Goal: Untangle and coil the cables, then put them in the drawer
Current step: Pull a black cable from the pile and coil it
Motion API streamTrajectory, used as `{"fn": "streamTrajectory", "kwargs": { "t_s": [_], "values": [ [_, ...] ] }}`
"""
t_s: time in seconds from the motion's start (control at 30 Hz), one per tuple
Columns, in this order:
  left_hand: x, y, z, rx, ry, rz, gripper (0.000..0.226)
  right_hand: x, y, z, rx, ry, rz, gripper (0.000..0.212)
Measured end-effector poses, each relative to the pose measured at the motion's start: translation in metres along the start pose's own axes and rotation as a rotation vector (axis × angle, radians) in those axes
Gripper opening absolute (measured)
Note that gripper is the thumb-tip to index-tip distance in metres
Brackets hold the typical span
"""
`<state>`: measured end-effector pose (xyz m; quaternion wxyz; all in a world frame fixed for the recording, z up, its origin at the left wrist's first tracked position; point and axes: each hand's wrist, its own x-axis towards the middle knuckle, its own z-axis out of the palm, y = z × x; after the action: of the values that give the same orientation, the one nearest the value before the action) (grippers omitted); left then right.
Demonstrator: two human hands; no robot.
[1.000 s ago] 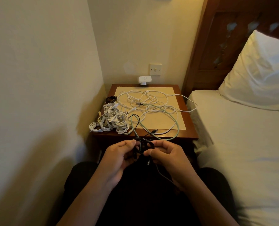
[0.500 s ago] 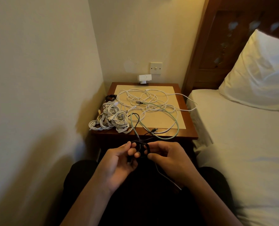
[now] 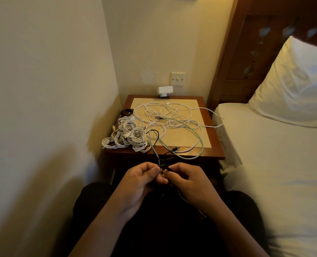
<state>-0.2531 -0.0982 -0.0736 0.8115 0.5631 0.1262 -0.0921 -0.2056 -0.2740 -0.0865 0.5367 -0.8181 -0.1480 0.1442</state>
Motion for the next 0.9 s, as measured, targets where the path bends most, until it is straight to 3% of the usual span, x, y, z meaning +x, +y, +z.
{"fn": "streamTrajectory", "kwargs": {
  "t_s": [0.13,0.2,0.33,0.53,0.6,0.7,0.77,0.83,0.9],
  "values": [
    [0.008,-0.006,0.001,-0.291,0.054,-0.060,0.018,0.002,-0.001,0.005,0.272,-0.009,0.082,0.012],
    [0.009,-0.008,0.001,-0.304,0.107,-0.077,0.020,0.002,-0.002,0.004,0.387,-0.001,0.111,0.016],
    [0.007,-0.012,-0.004,-0.283,0.110,-0.097,0.022,0.001,0.002,-0.005,0.339,0.035,0.056,0.023],
    [0.002,-0.010,-0.004,-0.534,0.032,-0.174,0.020,0.005,0.002,-0.011,0.327,0.078,-0.015,0.025],
    [0.000,-0.007,-0.008,-0.289,0.040,-0.133,0.022,0.007,0.002,-0.015,0.318,0.067,0.007,0.024],
    [-0.003,-0.003,-0.017,0.444,0.064,0.009,0.016,0.008,0.006,-0.018,0.168,-0.017,0.028,0.022],
    [-0.004,-0.003,-0.018,0.756,0.057,0.108,0.013,0.007,0.008,-0.015,0.070,-0.056,0.028,0.022],
    [-0.002,-0.007,-0.017,0.844,0.109,0.202,0.011,0.008,0.011,-0.010,0.000,-0.052,0.008,0.023],
    [0.001,-0.011,-0.016,0.717,0.177,0.215,0.012,0.010,0.014,-0.006,0.005,-0.037,0.005,0.024]
  ]
}}
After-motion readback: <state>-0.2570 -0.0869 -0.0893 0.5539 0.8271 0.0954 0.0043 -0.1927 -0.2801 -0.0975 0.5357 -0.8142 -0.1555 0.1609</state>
